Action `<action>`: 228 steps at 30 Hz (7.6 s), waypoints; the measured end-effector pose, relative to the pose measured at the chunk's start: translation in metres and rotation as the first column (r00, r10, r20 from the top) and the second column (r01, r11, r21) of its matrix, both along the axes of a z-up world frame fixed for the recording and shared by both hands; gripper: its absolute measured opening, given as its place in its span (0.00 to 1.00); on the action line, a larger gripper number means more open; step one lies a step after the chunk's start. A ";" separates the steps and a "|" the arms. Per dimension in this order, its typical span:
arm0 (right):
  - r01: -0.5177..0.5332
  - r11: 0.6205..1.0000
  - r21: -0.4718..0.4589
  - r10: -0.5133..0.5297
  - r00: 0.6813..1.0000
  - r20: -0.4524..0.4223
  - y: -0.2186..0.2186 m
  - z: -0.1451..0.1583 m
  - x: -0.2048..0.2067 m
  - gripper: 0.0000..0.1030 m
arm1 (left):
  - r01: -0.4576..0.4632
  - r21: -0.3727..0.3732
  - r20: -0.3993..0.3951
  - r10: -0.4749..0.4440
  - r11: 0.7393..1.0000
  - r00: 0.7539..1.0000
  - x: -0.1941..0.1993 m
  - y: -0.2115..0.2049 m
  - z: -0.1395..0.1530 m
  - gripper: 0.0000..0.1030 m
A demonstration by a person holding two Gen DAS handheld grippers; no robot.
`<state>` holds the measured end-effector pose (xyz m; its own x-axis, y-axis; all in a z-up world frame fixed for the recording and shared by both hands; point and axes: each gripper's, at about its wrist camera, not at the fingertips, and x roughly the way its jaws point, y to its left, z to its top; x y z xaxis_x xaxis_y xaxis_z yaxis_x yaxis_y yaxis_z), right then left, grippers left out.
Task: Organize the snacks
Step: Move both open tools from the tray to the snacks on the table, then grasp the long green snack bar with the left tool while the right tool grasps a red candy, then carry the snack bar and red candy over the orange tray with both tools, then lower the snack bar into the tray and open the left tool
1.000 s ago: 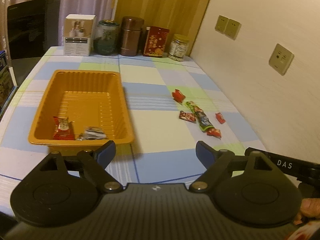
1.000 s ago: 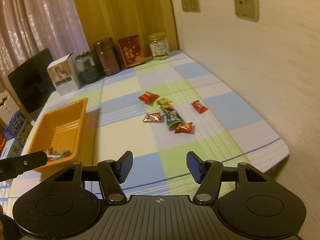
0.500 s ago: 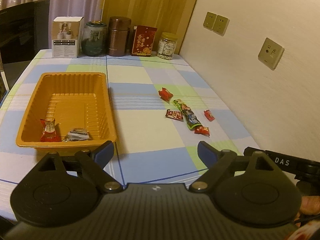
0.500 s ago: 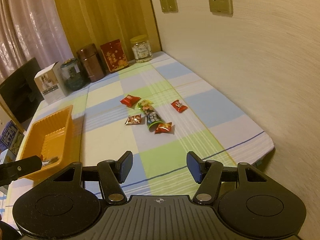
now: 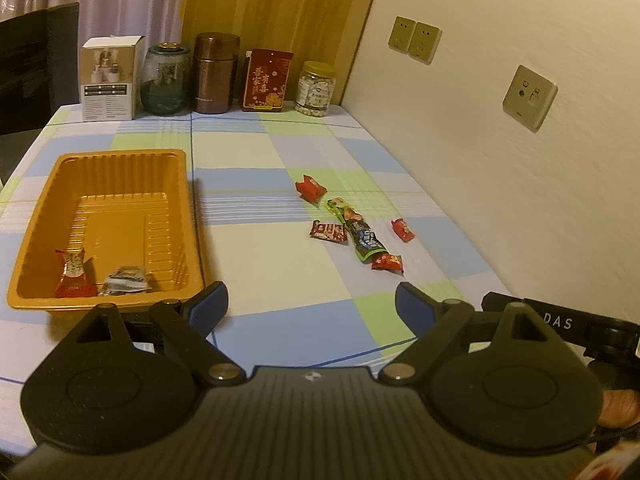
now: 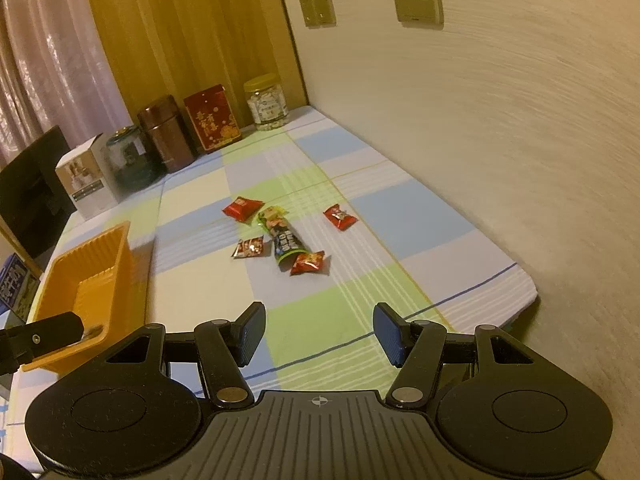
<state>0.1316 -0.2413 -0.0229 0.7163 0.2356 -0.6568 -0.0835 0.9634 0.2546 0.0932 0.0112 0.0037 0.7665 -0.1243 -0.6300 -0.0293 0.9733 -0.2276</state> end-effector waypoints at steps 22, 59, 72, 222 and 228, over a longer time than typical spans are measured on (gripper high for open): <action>-0.024 0.998 -0.052 0.024 1.000 -0.014 -0.029 -0.038 0.083 0.58 | 0.053 -0.022 -0.067 -0.054 0.998 0.996 0.098 -0.028 -0.041 0.87; -0.378 0.894 -0.240 0.388 0.922 -0.004 0.014 -0.123 0.247 0.30 | 0.170 -0.112 -0.100 -0.182 0.979 0.978 0.229 -0.057 -0.115 0.43; -0.305 0.936 -0.176 0.314 0.949 0.022 0.000 -0.114 0.229 0.17 | 0.186 -0.057 -0.115 -0.192 0.981 0.975 0.255 -0.081 -0.132 0.43; -0.575 0.818 -0.007 0.575 0.818 -0.008 0.292 -0.033 0.096 0.17 | -0.226 0.066 -0.084 0.231 0.972 0.969 0.056 0.195 -0.044 0.25; -0.564 0.826 0.011 0.564 0.825 -0.016 0.294 -0.036 0.104 0.17 | -0.221 0.079 -0.090 0.227 0.972 0.970 0.066 0.195 -0.050 0.26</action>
